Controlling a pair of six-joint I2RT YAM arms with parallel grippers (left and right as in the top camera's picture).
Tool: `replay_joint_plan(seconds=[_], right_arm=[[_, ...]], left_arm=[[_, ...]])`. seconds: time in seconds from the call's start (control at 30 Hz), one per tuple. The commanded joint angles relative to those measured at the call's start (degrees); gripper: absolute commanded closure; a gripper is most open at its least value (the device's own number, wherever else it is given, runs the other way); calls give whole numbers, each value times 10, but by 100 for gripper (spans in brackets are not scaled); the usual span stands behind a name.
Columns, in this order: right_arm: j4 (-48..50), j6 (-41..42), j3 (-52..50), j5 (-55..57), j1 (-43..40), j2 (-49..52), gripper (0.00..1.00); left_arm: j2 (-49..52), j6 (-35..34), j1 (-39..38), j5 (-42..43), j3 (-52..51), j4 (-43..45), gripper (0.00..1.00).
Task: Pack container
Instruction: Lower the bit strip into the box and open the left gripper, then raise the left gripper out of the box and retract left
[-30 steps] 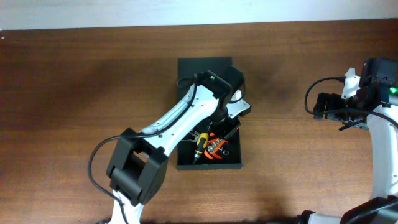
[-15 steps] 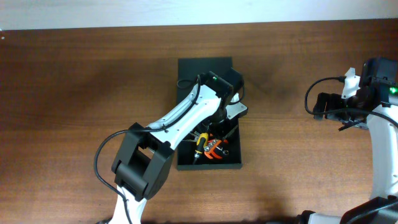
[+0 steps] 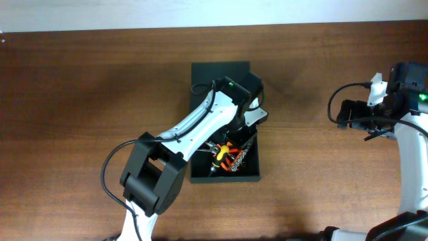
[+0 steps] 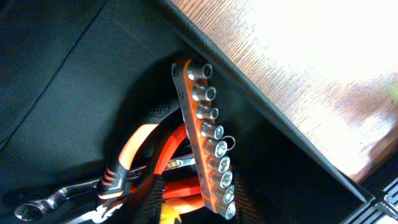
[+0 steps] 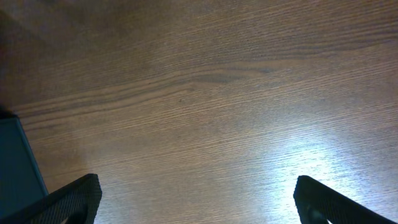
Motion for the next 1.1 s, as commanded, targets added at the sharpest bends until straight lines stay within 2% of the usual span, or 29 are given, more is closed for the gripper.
replay_joint_plan(seconds=[0.0, 0.2, 0.3, 0.4, 0.57, 0.8, 0.93, 1.07], right_arm=[[0, 0, -2, -5, -3, -3, 1], [0, 0, -2, -5, -3, -3, 1], [0, 0, -2, -5, -3, -3, 1], [0, 0, -2, -5, -3, -3, 1], [0, 0, -2, -5, -3, -3, 1], [5, 0, -2, -5, -3, -3, 1], [49, 7, -2, -23, -3, -3, 1], [50, 7, -2, -67, -3, -3, 1]], left_arm=[[3, 5, 10, -2, 37, -5, 57], [3, 4, 42, -2, 178, -56, 48], [3, -11, 64, -2, 282, -94, 34], [3, -11, 90, -4, 365, -122, 1], [3, -36, 154, -4, 449, -158, 1], [3, -117, 256, 5, 454, -193, 1], [3, -121, 307, 21, 454, -221, 1], [3, -121, 341, 44, 454, -242, 1]])
